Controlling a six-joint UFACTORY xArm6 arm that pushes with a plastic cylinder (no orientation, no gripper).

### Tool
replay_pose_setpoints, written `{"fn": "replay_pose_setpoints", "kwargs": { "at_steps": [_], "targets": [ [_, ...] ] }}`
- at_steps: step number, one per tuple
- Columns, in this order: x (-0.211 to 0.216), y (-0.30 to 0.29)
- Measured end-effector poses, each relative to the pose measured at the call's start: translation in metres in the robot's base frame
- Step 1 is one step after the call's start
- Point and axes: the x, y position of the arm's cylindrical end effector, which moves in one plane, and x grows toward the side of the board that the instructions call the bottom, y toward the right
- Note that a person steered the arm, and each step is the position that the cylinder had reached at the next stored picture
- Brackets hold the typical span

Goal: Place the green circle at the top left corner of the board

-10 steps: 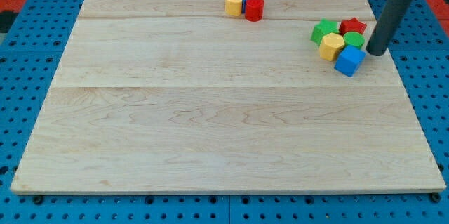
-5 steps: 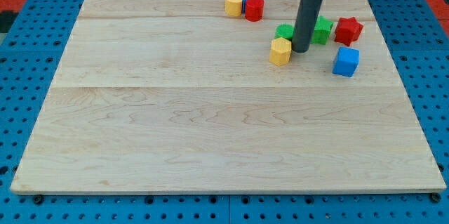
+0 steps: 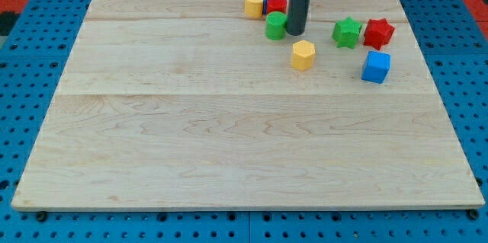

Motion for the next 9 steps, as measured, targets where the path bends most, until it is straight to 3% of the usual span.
{"fn": "replay_pose_setpoints", "kwargs": {
  "at_steps": [6, 7, 9],
  "targets": [
    [-0.073, -0.234],
    [-0.086, -0.253],
    [-0.103, -0.215]
  ]
}}
